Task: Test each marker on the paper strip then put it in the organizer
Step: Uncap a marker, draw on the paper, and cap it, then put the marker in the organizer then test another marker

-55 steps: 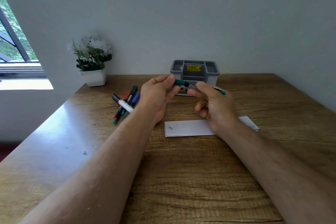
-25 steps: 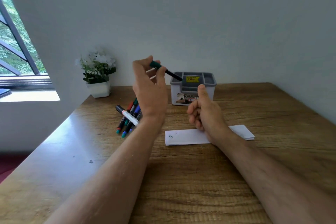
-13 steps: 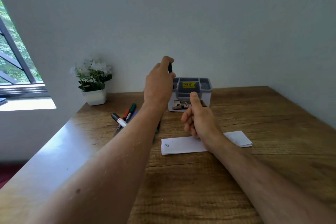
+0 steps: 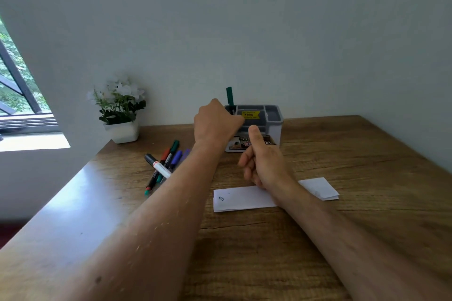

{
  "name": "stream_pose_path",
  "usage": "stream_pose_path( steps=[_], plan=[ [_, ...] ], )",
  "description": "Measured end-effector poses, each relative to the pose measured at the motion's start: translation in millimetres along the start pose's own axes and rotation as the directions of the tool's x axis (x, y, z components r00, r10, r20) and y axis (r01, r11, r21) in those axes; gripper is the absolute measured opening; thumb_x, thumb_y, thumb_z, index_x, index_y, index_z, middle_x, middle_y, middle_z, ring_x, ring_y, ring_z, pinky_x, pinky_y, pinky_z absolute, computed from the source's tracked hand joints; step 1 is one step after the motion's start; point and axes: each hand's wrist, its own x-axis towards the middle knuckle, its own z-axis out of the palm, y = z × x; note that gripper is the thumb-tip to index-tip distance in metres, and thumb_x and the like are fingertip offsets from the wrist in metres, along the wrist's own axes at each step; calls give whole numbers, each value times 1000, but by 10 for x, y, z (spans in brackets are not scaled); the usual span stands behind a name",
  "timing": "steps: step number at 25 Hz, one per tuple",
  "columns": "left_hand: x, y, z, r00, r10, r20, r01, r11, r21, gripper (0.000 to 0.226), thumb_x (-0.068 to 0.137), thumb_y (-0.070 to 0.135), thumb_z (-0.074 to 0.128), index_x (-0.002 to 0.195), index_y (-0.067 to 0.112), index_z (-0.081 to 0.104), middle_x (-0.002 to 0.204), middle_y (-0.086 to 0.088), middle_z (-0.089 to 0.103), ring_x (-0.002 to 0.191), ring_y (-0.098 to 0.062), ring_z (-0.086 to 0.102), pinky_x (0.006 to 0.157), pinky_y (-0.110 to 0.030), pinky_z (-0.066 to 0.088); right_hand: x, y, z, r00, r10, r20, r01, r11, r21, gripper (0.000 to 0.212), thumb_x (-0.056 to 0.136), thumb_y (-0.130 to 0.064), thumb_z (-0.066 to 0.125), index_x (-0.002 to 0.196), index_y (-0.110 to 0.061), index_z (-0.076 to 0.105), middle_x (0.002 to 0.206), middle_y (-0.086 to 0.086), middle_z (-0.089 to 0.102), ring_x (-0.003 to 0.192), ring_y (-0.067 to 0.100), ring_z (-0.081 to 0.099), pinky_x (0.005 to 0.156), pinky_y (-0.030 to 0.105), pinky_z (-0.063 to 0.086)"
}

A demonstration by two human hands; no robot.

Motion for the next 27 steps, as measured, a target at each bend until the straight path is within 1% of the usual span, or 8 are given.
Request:
stream_pose_path(
  steps=[3,7,10,13,15,17,22,27],
  plan=[
    [-54,3,-2,1000,14,-14,-14,1000,13,45,76,48,66,97,9,57,86,-6,64,81,-25,63,61,-29,41,-10,-7,-7,1000,-4,1,4,1000,20,79,92,-73,26,62,-12,67,48,2,59,36,6,48,50,28,37],
    [-207,3,-154,994,-32,-103,25,997,-67,62,85,59,57,120,9,52,101,-7,65,90,-24,63,71,-33,48,-30,-27,-20,1000,6,-21,-5,999,51,78,94,-71,27,62,-11,67,49,4,59,35,7,46,46,27,36],
    [-356,-113,-381,985,8,-170,-21,997,-75,25,87,35,59,102,15,56,89,2,64,76,-15,59,61,-29,41,-66,-62,-28,999,10,-42,-7,997,73,75,95,-67,27,62,-11,65,49,4,57,34,6,44,41,22,35],
    [-449,-199,-576,968,-45,248,26,997,77,15,77,28,73,89,22,65,82,4,62,70,-9,55,56,-25,41,-92,-96,-24,999,12,-48,-7,994,112,74,96,-66,29,63,-11,64,48,4,56,34,7,43,38,20,34],
    [-516,-213,-613,842,-74,535,-13,987,158,21,71,29,84,86,29,69,86,9,61,75,-9,58,65,-27,49,-99,-99,-6,998,10,-61,-3,993,115,74,96,-66,30,63,-10,65,48,3,56,36,8,44,41,23,35],
    [-582,-224,-566,728,-67,683,-67,983,168,22,69,29,87,85,31,71,88,11,63,82,-11,61,69,-27,53,-99,-101,21,997,15,-72,-8,995,96,74,96,-67,30,63,-10,66,48,2,57,39,9,46,45,25,37],
    [-609,-261,-527,642,-30,766,-105,986,127,17,76,23,82,82,32,69,89,10,65,91,-15,63,64,-24,49,-13,-214,-41,999,18,-31,-17,999,30,68,98,-61,33,70,-10,68,53,1,61,42,10,48,45,25,38],
    [-575,-355,-579,678,-15,735,-83,992,97,12,77,26,81,82,32,72,84,13,65,83,-12,60,63,-23,47,-1,-75,-71,996,-37,-76,38,999,12,62,100,-53,38,70,-9,68,51,3,58,36,7,43,40,22,33]
  ],
)
